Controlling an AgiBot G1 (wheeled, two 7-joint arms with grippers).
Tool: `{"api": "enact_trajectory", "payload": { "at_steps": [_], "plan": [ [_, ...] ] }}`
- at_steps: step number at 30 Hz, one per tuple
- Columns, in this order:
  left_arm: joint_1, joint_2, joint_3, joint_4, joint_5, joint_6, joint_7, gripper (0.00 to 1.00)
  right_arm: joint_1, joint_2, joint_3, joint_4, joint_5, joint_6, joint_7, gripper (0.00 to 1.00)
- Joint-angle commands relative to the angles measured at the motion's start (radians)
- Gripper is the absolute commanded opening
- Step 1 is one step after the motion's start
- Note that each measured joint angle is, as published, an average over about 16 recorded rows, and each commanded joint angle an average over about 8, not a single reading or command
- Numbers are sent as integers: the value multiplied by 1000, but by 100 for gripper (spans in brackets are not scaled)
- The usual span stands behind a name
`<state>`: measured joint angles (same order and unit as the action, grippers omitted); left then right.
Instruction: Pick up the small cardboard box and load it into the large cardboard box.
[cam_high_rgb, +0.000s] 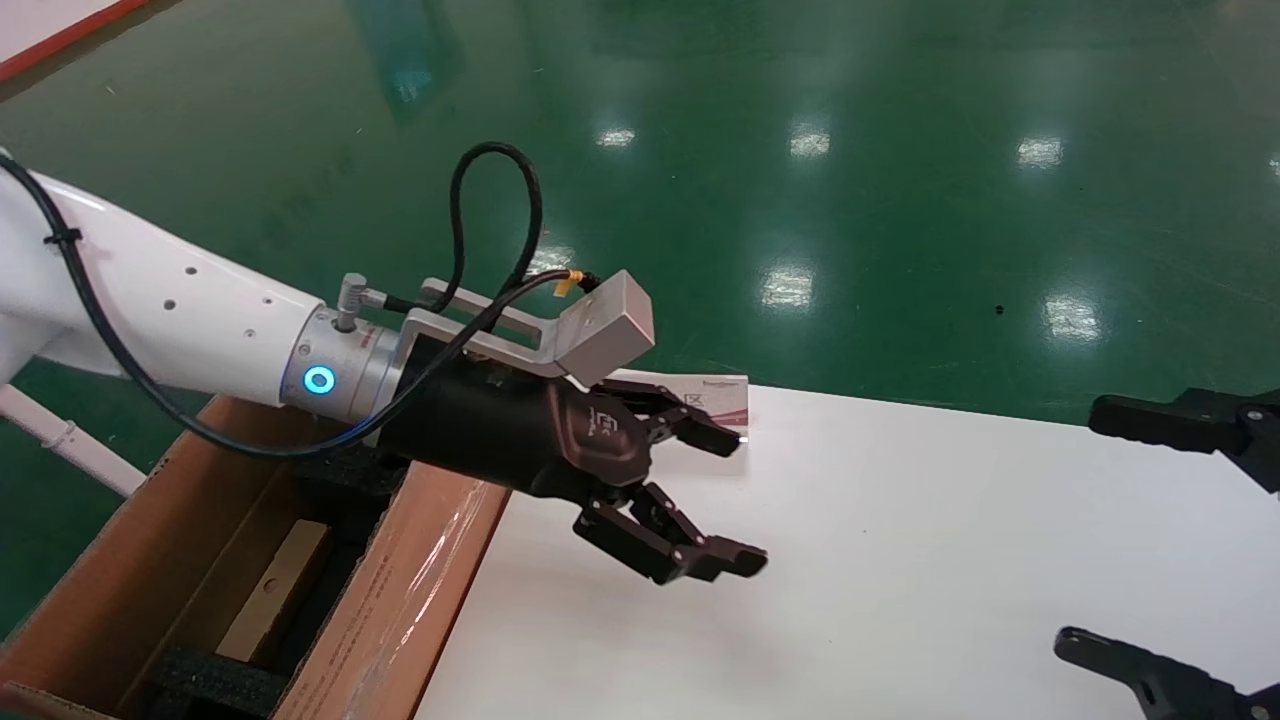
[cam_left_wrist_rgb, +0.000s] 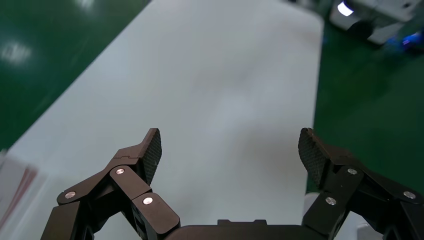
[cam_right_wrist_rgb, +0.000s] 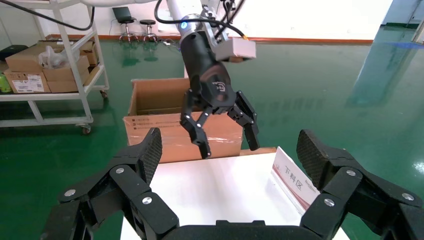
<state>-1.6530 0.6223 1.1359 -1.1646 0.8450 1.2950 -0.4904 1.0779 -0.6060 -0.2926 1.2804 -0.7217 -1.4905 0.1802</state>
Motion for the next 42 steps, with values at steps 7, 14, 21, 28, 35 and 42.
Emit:
{"api": "enact_trajectory", "payload": {
  "at_steps": [7, 14, 21, 28, 35, 42],
  "plan": [
    [191, -4, -282, -39, -38, 66, 100, 100, -1, -1, 2, 1, -2, -1, 1, 100],
    [357, -7, -528, -74, -71, 124, 187, 100, -1, -2, 5, 1, -3, -2, 3, 100],
    [520, -10, -769, -107, -103, 180, 272, 100, -2, -3, 7, 2, -5, -3, 4, 100],
    [593, -11, -884, -121, -116, 203, 304, 100, -2, -3, 9, 3, -6, -4, 5, 100],
    [614, -11, -924, -123, -118, 207, 306, 100, -3, -4, 11, 3, -7, -4, 6, 100],
    [609, -11, -915, -122, -117, 206, 305, 100, -3, -5, 13, 3, -9, -5, 7, 100]
  ]
}}
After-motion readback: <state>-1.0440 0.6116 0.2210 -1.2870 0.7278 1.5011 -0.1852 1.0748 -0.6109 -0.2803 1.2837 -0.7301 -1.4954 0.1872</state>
